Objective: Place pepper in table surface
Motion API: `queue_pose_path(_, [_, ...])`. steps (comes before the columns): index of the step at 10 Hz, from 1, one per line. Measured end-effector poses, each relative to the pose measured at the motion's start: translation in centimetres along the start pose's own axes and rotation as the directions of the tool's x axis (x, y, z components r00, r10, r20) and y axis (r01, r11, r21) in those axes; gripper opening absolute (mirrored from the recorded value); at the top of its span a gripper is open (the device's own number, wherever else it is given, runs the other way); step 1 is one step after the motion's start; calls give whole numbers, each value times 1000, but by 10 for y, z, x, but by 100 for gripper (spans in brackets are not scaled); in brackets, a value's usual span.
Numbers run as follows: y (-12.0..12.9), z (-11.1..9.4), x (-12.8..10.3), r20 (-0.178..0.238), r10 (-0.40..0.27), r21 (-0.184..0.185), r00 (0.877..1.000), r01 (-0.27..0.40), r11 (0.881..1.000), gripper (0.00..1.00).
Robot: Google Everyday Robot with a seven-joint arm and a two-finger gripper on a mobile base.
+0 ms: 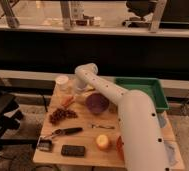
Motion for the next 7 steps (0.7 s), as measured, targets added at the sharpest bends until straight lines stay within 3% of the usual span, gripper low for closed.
queue_pose_path(3, [-4, -6, -2, -14, -3, 7, 1000, 3, 1000, 48])
queue_pose_path(7, [-5, -5, -4, -20, -3, 7, 1000, 3, 1000, 80])
